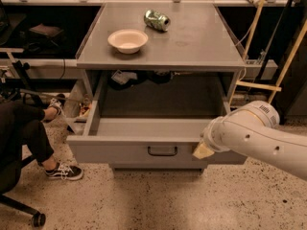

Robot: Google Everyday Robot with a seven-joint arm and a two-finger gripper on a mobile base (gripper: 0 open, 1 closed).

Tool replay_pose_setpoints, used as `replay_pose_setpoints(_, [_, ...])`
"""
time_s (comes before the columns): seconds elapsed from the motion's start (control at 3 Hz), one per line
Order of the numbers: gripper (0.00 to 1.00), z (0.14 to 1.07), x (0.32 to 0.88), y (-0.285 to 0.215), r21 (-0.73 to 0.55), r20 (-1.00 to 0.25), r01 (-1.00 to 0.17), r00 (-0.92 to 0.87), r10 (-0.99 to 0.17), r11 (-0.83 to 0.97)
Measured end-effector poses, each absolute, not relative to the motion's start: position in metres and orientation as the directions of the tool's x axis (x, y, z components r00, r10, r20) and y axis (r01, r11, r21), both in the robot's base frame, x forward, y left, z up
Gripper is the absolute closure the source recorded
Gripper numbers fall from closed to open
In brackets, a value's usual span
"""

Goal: Open top drawer

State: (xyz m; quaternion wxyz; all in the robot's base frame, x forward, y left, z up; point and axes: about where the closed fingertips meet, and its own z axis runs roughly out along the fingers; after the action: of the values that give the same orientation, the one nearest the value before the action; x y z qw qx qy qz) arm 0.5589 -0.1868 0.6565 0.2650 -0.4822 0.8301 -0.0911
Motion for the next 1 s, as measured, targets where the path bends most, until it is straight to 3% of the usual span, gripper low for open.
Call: replay_pose_setpoints(1.0, [1.00, 0.6549, 0.5423, -0.1896, -0.402, -0.356, -0.741, -0.415, -0.838, 0.538])
